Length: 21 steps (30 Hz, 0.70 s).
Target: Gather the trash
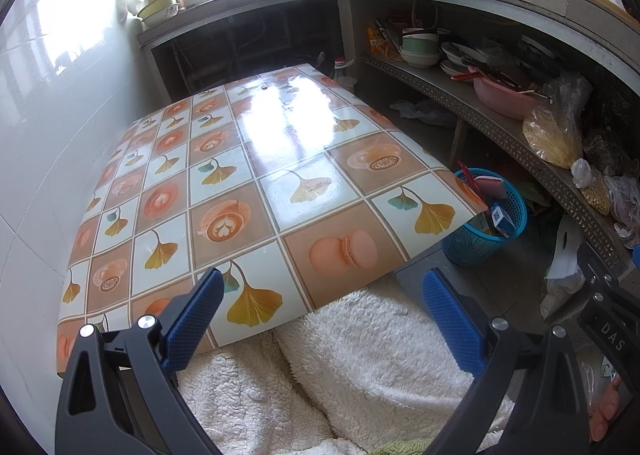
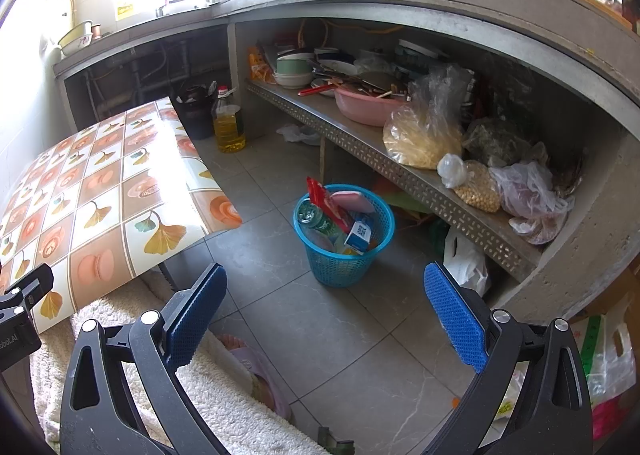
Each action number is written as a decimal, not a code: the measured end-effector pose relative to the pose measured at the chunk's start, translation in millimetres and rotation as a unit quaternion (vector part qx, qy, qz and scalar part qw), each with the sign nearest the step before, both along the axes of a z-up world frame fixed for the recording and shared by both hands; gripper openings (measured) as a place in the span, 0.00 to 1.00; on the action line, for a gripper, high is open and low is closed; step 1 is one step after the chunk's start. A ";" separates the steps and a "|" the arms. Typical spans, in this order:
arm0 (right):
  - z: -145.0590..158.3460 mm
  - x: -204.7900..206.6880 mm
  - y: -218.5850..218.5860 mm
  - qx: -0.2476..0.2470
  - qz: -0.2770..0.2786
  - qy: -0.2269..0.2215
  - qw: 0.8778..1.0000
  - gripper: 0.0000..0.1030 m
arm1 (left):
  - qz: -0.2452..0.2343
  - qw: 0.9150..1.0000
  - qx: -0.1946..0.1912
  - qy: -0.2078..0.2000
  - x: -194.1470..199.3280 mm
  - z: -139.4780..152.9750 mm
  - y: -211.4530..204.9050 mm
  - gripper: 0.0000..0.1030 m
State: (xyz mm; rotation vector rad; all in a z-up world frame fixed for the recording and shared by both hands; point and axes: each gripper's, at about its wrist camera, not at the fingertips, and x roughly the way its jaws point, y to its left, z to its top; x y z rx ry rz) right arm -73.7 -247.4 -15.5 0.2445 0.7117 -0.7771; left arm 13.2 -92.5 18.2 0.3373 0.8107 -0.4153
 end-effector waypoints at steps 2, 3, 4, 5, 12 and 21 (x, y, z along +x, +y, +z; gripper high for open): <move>0.2 0.0 0.1 0.000 0.000 0.000 1.000 0.92 | 0.000 1.000 0.000 -0.001 -0.1 0.0 0.0 0.94; -0.3 -0.3 0.2 0.000 -0.001 0.000 1.000 0.92 | 0.000 1.000 0.000 -0.001 -0.1 0.0 -0.1 0.95; -0.1 -0.1 0.2 0.000 -0.001 -0.001 1.000 0.92 | 0.000 1.000 0.000 0.000 0.0 -0.2 0.0 0.94; 0.1 0.1 0.1 0.000 0.000 -0.001 1.000 0.92 | 0.000 1.000 0.000 0.000 -0.1 -0.1 -0.2 0.94; -0.2 -0.1 0.0 0.000 0.000 0.000 1.000 0.92 | 0.000 1.000 0.000 0.000 -0.3 -0.1 -0.3 0.95; -0.7 -0.6 -0.7 0.001 -0.001 -0.001 1.000 0.92 | 0.000 1.000 0.000 -0.001 -0.8 0.3 -1.5 0.95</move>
